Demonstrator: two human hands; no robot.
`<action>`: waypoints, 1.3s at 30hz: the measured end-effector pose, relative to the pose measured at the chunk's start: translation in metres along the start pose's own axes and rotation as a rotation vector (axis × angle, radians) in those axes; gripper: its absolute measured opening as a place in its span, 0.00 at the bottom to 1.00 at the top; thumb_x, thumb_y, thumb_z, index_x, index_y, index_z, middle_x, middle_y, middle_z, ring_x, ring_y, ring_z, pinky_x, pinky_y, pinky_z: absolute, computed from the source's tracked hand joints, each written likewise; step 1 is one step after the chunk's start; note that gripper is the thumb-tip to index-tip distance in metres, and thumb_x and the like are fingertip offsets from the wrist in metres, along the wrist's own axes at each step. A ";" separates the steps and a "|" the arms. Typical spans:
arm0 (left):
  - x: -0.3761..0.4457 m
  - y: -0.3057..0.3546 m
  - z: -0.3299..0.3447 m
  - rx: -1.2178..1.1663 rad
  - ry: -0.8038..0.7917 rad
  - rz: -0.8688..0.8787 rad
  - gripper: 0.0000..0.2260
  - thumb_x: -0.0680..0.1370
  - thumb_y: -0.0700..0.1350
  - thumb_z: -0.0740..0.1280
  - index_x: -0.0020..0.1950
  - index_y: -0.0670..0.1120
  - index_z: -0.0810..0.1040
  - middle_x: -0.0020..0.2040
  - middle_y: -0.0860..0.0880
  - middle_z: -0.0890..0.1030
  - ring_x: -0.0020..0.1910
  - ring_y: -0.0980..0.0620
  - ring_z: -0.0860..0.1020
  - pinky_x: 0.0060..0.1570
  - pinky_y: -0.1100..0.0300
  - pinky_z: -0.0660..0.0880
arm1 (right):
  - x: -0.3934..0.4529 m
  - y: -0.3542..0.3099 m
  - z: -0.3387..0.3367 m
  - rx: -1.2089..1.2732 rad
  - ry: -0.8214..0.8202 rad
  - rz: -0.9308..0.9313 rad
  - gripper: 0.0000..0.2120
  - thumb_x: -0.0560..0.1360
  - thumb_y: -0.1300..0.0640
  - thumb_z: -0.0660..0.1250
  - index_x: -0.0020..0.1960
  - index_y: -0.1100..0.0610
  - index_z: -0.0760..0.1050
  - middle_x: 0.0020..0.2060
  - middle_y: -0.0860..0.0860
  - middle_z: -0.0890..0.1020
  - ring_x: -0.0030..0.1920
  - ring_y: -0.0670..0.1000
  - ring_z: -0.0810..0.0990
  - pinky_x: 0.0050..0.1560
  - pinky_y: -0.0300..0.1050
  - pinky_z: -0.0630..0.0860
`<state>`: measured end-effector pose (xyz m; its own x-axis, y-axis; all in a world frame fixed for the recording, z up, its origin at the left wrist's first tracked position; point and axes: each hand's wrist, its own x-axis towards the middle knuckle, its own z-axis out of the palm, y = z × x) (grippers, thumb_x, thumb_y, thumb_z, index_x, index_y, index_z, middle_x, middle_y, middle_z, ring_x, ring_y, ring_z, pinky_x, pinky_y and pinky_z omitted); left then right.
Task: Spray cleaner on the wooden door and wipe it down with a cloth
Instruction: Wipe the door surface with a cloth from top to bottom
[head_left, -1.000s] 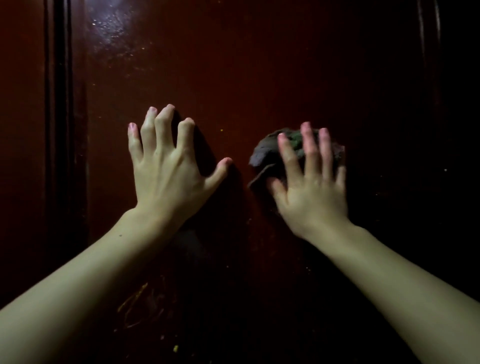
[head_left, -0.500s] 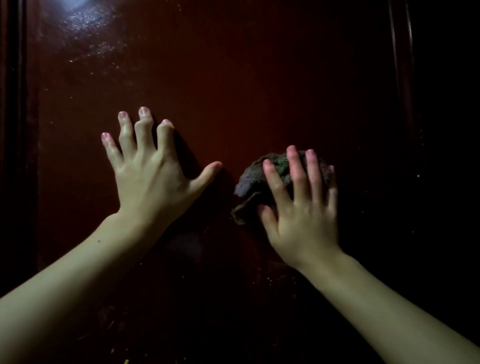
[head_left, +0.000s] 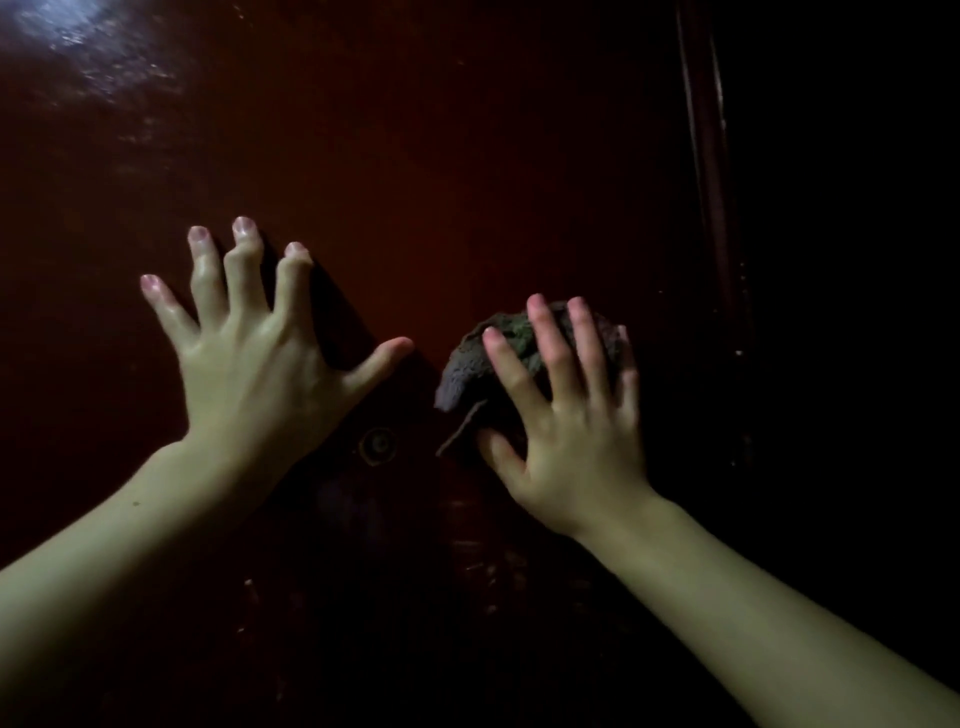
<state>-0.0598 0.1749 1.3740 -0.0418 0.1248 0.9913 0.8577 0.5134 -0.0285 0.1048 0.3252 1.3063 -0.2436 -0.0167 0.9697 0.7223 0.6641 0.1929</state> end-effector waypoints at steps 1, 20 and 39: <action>0.000 0.002 0.000 -0.001 0.000 0.013 0.46 0.67 0.75 0.55 0.71 0.40 0.63 0.73 0.34 0.60 0.74 0.32 0.53 0.64 0.25 0.49 | 0.000 0.013 0.000 -0.010 0.001 0.024 0.38 0.71 0.35 0.55 0.78 0.46 0.54 0.78 0.56 0.52 0.78 0.61 0.48 0.71 0.71 0.48; 0.005 0.064 0.009 0.034 -0.021 0.154 0.48 0.66 0.77 0.54 0.72 0.41 0.64 0.74 0.35 0.61 0.74 0.33 0.55 0.65 0.27 0.51 | 0.020 0.101 -0.007 0.026 0.020 0.278 0.40 0.70 0.34 0.51 0.78 0.51 0.56 0.78 0.58 0.51 0.78 0.61 0.48 0.73 0.65 0.53; -0.002 -0.038 -0.038 -0.208 -0.067 0.170 0.23 0.77 0.51 0.61 0.72 0.47 0.69 0.76 0.41 0.61 0.75 0.39 0.57 0.68 0.38 0.60 | 0.017 -0.039 0.000 0.071 0.050 -0.047 0.34 0.71 0.41 0.59 0.76 0.50 0.62 0.77 0.58 0.58 0.77 0.63 0.54 0.74 0.65 0.50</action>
<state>-0.0733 0.1228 1.3784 0.0841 0.2535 0.9637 0.9418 0.2957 -0.1600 0.0729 0.2988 1.3157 -0.2426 -0.0852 0.9664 0.6624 0.7132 0.2292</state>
